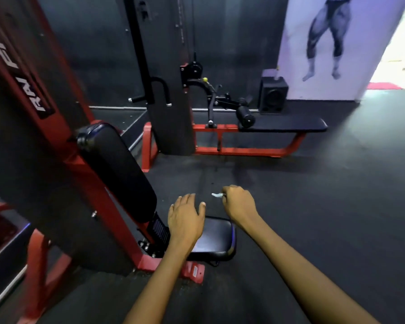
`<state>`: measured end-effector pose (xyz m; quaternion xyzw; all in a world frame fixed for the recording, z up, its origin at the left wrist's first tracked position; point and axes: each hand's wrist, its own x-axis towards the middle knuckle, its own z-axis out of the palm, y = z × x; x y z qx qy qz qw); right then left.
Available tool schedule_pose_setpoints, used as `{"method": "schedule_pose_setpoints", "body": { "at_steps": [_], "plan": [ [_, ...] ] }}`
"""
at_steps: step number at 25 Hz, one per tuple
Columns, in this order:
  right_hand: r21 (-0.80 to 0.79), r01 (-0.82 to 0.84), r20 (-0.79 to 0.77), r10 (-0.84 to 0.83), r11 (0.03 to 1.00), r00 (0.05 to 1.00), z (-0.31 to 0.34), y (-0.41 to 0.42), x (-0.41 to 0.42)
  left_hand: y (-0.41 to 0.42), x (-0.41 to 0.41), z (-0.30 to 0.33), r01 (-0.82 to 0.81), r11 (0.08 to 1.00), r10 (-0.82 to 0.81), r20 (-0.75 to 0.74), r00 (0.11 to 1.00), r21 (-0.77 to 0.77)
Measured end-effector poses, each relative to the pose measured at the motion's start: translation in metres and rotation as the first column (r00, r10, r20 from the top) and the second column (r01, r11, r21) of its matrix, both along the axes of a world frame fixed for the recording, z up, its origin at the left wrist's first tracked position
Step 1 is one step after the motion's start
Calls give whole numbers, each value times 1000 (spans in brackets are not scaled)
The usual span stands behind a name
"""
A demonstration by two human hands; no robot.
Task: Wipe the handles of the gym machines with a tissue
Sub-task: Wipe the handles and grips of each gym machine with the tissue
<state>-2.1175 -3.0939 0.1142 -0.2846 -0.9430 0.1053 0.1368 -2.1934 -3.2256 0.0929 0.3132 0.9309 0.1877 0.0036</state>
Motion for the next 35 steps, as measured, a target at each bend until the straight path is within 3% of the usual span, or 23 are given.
{"method": "schedule_pose_setpoints", "body": {
  "at_steps": [10, 19, 24, 35],
  "plan": [
    [43, -248, -5, 248, 968, 969, 14, 197, -86, 183, -47, 17, -248, 967, 250, -23, 968, 57],
    [107, -400, 47, 397, 910, 917, 10, 371, -240, 354, -193, 9, -365, 930, 366, -8, 931, 41],
    [63, -438, 37, 437, 897, 899, 18, 448, -334, 429, -271, 19, -383, 924, 383, -31, 923, 2],
    [-41, -707, -25, 707, 706, 707, 25, 557, -594, 528, -480, 19, -674, 736, 672, -180, 718, 59]
  ]
}}
